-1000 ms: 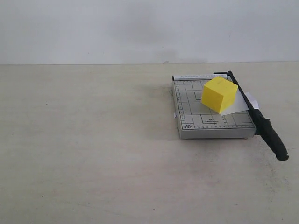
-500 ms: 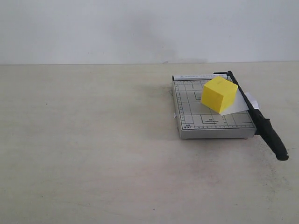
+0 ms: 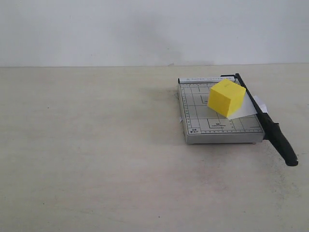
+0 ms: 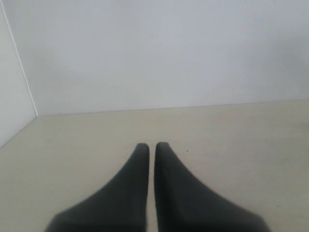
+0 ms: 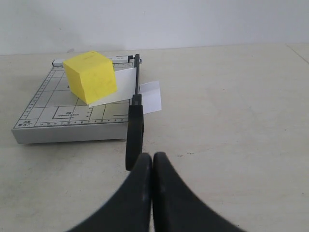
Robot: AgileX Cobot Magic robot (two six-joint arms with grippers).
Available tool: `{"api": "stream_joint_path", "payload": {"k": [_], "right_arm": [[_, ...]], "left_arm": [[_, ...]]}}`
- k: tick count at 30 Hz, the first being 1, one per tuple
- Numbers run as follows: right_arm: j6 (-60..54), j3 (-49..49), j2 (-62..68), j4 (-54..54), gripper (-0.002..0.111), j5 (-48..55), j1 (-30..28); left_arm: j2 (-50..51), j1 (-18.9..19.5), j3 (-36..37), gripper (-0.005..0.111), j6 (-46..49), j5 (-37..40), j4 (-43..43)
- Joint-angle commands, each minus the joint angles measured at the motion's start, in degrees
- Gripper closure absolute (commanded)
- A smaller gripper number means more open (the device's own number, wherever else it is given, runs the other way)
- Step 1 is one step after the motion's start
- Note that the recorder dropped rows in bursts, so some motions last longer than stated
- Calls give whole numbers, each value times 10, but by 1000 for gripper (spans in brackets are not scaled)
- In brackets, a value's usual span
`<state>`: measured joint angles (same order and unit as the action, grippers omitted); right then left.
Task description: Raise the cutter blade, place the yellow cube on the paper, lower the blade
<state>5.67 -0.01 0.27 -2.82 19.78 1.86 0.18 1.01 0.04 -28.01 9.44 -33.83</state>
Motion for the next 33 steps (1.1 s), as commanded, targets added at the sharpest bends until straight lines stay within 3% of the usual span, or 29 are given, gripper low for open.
{"api": "stream_joint_path", "payload": {"k": [1,3,7,10,14,15,33], "right_arm": [[-1,0,-3,-6,108,-2,-2],[-1,0,-3,-6,108,-2,-2],[-1,0,-3,-6,108,-2,-2],[-1,0,-3,-6,108,-2,-2],[-1,0,-3,-6,108,-2,-2],[-1,0,-3,-6,108,-2,-2],[-1,0,-3,-6,108,-2,-2]], "left_arm": [[-2,0,0,102,-2,5,9],[-2,-10,0,102,38,-51,102],[-2,-37,0,102,351,-181,316],[-2,-39,0,102,409,-136,425],[-2,-39,0,102,294,87,397],[-2,-39,0,102,288,113,385],[-2,-39,0,102,317,108,354]]}}
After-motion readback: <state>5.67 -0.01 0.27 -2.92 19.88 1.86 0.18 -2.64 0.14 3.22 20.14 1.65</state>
